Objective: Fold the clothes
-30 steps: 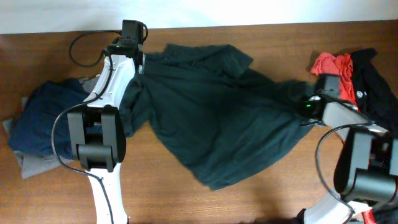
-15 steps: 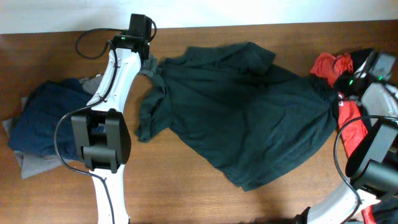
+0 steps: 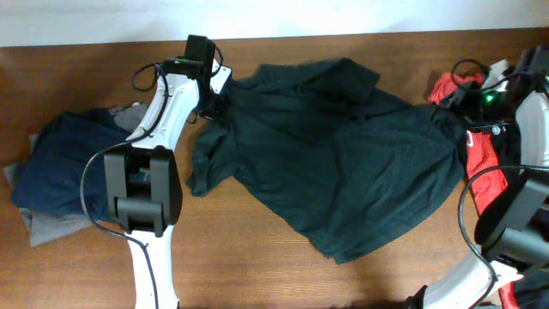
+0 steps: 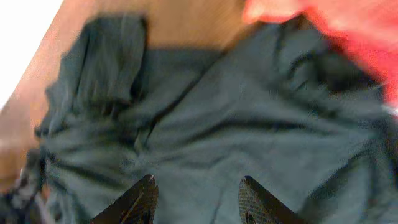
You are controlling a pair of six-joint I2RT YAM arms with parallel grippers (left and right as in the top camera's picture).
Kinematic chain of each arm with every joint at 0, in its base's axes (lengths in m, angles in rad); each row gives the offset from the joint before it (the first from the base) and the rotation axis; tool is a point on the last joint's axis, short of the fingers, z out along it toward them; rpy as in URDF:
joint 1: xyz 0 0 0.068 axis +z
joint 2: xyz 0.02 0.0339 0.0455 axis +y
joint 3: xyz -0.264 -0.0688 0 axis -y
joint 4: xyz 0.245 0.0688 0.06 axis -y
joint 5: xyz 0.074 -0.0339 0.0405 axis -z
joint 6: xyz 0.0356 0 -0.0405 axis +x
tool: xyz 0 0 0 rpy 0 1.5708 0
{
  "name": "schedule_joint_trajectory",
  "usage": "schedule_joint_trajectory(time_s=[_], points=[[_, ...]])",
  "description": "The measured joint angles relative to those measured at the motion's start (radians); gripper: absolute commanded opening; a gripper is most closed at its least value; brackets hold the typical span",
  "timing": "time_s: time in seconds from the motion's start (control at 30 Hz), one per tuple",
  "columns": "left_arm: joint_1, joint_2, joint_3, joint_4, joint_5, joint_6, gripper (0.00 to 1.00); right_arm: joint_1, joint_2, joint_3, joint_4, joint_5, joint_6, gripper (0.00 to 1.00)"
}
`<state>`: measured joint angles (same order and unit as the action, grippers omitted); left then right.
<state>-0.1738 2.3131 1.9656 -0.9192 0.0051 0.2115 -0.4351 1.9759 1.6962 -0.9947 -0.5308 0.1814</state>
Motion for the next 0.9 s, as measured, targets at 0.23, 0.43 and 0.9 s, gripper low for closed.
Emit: schedule_joint_trajectory(time_s=[0.23,0.43,0.9], points=[[0.0,0.062,-0.003,0.114,-0.005,0.013,0.01,0.14,0.0,0.0,-0.091,-0.018,-0.091,0.5],[0.003,0.069,-0.006,0.228,-0.21,-0.009,0.0,0.286,0.0,-0.024,-0.113,0.043,-0.119,0.51],[0.124,0.069,-0.006,0.223,-0.418,-0.06,0.51,0.452,-0.005,-0.476,0.16,0.184,0.072,0.08]])
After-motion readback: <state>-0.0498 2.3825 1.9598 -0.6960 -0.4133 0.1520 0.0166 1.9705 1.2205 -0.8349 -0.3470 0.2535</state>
